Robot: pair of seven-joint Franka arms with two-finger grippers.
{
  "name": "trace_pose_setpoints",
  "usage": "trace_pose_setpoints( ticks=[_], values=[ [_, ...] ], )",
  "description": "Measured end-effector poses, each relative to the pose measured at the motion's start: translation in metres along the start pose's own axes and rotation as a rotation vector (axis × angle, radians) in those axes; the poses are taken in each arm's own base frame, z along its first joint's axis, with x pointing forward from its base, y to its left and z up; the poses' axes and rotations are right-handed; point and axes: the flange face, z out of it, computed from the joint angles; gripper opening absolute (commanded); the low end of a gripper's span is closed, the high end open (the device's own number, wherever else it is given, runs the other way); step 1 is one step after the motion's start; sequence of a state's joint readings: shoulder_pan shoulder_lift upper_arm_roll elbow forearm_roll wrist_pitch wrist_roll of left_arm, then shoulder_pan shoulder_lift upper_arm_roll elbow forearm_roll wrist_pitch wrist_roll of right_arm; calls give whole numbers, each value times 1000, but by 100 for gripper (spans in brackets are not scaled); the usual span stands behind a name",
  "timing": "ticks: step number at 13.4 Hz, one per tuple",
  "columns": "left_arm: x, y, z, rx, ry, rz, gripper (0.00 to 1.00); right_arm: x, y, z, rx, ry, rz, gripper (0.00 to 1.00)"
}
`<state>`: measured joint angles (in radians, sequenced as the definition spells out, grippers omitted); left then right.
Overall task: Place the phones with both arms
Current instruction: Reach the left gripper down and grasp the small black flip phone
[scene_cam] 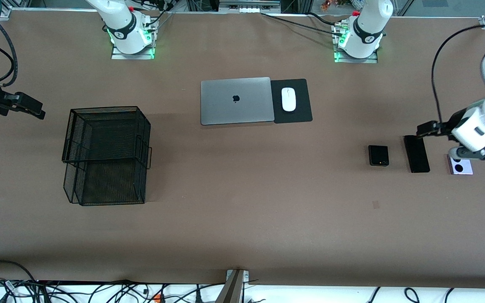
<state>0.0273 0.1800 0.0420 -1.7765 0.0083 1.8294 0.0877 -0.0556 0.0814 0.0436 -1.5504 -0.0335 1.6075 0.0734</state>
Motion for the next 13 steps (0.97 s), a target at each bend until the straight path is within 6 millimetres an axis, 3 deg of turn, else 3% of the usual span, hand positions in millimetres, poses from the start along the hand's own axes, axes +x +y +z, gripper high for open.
trace_pose_setpoints(
  ticks=[5,10,13],
  values=[
    [-3,7,93,6,74,11,100,0,0,0,0,0,0,100],
    [-9,11,200,13,125,20,100,0,0,0,0,0,0,100],
    [-9,12,235,14,120,22,100,0,0,0,0,0,0,100]
  ],
)
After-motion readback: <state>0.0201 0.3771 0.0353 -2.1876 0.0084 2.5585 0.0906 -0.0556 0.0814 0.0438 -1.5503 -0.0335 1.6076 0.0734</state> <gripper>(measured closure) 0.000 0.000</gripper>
